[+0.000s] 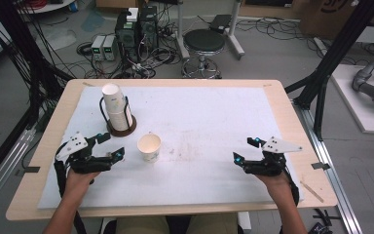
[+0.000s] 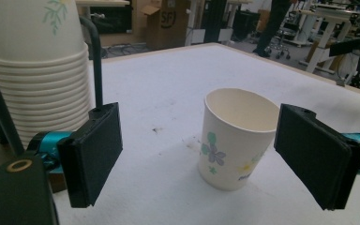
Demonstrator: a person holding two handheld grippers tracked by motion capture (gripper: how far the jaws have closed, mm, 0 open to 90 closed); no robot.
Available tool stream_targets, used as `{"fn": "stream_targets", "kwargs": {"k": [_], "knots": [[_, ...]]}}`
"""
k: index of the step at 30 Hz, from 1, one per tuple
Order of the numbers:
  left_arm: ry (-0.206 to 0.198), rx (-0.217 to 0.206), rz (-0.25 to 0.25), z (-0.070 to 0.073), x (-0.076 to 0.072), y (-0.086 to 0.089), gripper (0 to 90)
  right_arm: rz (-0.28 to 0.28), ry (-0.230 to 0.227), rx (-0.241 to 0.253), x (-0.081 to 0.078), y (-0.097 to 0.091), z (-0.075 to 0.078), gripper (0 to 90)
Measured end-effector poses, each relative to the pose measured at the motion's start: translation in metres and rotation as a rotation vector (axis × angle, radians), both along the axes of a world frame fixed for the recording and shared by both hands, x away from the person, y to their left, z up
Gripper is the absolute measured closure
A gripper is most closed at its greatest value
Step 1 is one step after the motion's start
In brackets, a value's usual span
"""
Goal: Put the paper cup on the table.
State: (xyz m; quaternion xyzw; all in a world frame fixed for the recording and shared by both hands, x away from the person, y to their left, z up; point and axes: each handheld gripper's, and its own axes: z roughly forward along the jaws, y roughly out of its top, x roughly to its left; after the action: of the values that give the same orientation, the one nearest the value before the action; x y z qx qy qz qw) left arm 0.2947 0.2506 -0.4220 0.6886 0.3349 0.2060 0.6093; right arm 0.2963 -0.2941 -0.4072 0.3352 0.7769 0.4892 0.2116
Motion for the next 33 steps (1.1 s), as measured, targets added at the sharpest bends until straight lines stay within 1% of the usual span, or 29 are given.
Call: {"fn": "stream_targets", "kwargs": {"k": [3,8,13,16,21,25,28,33], "knots": [[-0.014,0.000,0.007,0.000,-0.001,0.002,15.5,-0.010,-0.002,0.003,0.001,-0.002,-0.001,20.8],[-0.021,-0.015,0.015,0.000,-0.001,0.004,15.5,-0.013,-0.002,0.005,0.002,-0.004,-0.003,20.8],[-0.018,-0.012,0.007,0.000,-0.004,0.006,15.6,-0.024,-0.016,0.015,0.001,-0.005,-0.001,20.8],[-0.025,-0.016,0.012,0.001,-0.008,0.008,15.6,-0.032,-0.023,0.016,0.001,-0.005,0.001,20.8],[-0.036,-0.020,0.023,0.003,-0.014,0.011,15.7,-0.026,-0.035,0.003,-0.002,-0.002,0.003,20.8],[-0.037,-0.017,0.030,0.003,-0.016,0.013,15.7,-0.025,-0.039,0.011,-0.004,-0.001,0.005,20.8],[-0.038,-0.024,0.033,0.003,-0.016,0.014,15.7,-0.026,-0.039,0.013,-0.004,-0.001,0.005,20.8],[-0.037,-0.023,0.033,0.002,-0.016,0.014,15.7,-0.023,-0.037,0.007,-0.003,-0.001,0.004,20.8]]}}
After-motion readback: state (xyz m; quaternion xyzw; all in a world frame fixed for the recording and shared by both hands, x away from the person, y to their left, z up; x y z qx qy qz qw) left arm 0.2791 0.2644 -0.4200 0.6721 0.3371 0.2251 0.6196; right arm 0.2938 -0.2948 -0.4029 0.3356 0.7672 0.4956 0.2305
